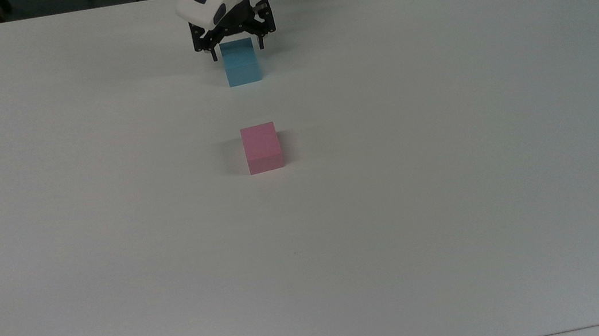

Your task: Put blue cube on pink cube

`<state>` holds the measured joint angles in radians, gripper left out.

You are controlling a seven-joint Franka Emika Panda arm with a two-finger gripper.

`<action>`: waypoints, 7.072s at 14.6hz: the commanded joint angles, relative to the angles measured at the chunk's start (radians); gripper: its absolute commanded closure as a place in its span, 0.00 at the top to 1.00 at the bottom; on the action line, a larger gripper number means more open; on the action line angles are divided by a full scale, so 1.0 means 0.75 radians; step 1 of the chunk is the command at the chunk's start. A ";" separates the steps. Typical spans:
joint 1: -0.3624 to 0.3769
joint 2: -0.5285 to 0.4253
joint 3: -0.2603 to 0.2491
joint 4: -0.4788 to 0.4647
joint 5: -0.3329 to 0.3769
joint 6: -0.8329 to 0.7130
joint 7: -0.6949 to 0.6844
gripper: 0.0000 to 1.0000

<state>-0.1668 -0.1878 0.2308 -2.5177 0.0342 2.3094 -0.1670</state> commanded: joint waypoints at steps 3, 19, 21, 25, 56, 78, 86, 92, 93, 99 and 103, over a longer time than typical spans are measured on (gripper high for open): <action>-0.009 0.027 0.003 -0.010 -0.048 0.038 0.035 0.90; -0.074 -0.011 -0.007 0.464 -0.048 -0.506 0.090 0.39; -0.076 0.003 -0.013 0.587 -0.044 -0.598 0.086 0.39; -0.076 0.078 -0.036 0.777 -0.033 -0.649 0.075 0.39; 0.237 0.565 -0.185 0.905 -0.185 -0.300 0.307 0.31; 0.108 0.298 -0.236 1.213 -0.123 -0.786 0.517 1.00; 0.106 0.175 -0.367 1.240 -0.031 -0.856 0.186 1.00; 0.104 0.185 -0.357 1.240 -0.013 -0.868 0.186 1.00; 0.102 0.183 -0.357 1.234 -0.011 -0.870 0.196 1.00; 0.102 0.183 -0.363 1.238 0.020 -0.868 0.350 1.00; 0.083 0.179 -0.367 1.240 0.020 -0.860 0.341 1.00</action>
<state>-0.0983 -0.0397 -0.0383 -1.5834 0.0294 1.6805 0.0739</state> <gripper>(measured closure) 0.000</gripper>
